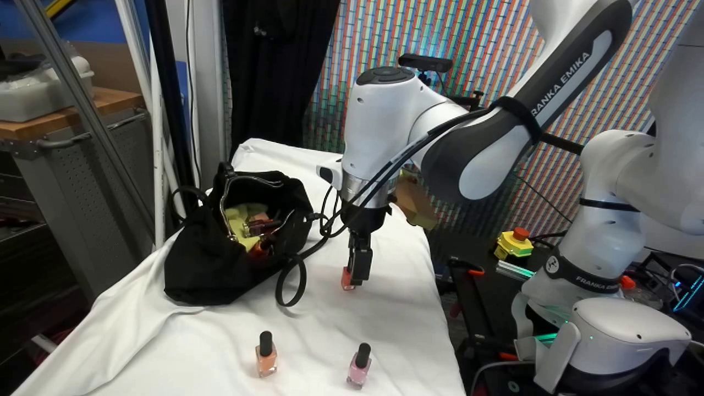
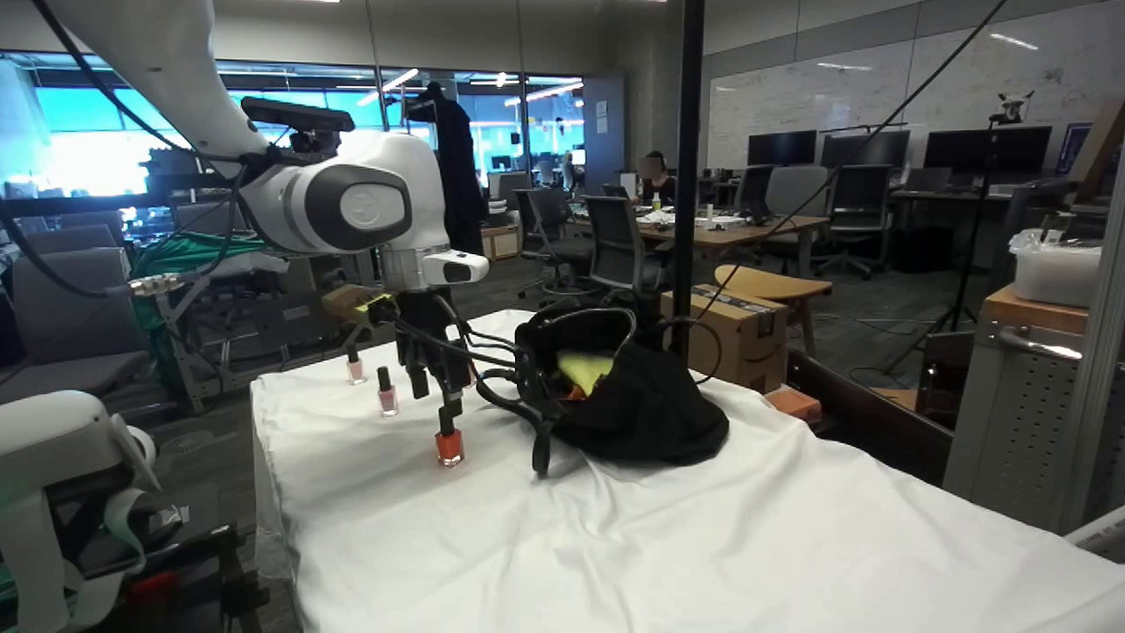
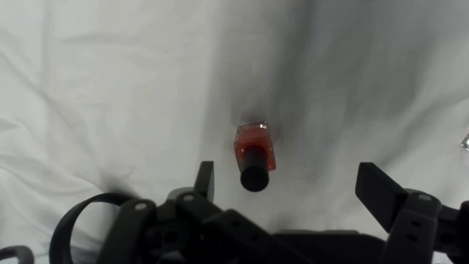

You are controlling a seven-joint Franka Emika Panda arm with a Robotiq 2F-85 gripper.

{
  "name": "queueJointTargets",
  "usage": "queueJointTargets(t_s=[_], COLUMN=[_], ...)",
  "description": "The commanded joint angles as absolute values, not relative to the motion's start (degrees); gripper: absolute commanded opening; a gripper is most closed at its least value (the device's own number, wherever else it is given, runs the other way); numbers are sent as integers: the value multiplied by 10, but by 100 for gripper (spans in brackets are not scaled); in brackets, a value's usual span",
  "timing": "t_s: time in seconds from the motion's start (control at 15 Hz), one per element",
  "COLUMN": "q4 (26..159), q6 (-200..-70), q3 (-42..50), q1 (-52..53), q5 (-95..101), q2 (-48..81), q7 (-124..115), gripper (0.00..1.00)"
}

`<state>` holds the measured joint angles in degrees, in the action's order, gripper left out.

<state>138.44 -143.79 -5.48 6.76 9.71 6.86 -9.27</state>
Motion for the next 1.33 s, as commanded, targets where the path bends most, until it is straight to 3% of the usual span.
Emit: queueJointTargets(t_s=[0.0,0.6,1.27], q4=[1373,1383,1386], q6=[-1469,-1570,-1580], q3=[-44,-11,-2], q1=[67,72,73], q5=[123,153,153], q2=[94,145,153], q7=[-83,-77,-68], gripper=[100,100,100])
